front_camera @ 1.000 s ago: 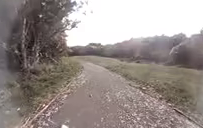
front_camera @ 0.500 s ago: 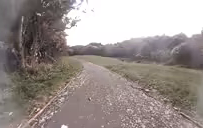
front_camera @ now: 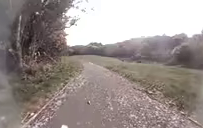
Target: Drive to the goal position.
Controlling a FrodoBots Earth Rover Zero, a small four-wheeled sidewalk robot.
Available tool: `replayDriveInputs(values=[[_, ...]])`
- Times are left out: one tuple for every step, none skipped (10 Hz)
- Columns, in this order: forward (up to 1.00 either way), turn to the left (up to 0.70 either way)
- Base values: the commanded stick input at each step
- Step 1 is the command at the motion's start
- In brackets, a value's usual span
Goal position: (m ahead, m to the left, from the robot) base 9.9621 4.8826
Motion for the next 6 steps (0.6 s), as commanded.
replayDriveInputs(values=[[0.3, 0.0], [0.3, 0.0], [0.3, 0.0], [0.3, 0.0], [0.3, 0.0], [0.3, 0.0]])
